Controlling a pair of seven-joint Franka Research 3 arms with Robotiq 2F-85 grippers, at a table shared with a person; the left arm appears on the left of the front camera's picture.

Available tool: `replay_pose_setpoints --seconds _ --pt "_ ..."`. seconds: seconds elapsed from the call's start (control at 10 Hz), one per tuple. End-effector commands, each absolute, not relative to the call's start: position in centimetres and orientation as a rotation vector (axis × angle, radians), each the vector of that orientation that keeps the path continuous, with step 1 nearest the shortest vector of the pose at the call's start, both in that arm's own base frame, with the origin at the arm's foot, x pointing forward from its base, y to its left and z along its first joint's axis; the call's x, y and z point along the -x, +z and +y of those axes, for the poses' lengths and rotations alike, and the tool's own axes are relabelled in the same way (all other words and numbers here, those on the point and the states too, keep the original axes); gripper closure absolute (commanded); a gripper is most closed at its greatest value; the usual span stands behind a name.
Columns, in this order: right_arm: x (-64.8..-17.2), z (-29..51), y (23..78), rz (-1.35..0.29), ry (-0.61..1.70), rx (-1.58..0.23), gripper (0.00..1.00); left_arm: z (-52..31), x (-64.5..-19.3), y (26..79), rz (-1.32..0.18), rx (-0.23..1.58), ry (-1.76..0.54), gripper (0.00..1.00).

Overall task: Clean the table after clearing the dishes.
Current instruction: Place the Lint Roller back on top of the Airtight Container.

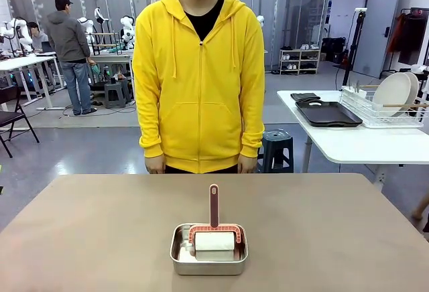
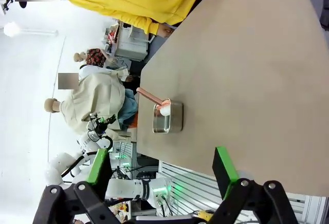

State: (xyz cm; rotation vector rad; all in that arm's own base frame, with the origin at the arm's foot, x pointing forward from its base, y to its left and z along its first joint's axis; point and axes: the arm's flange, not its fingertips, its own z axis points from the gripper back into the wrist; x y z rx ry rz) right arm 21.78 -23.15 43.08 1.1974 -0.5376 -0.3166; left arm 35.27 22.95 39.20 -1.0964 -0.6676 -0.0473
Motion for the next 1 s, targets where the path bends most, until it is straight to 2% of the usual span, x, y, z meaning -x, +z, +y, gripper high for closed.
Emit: replay_pose_setpoints --seconds 0.0,0.9 --pt "-22.10 -23.06 43.44 -0.547 -0.308 -1.209 0.00 23.02 -35.08 39.31 -0.680 1.090 -0.040 0.00" --pt "-22.10 -23.06 43.44 -0.547 -0.308 -1.209 0.00 23.02 -35.08 39.31 -0.680 1.090 -0.040 0.00"
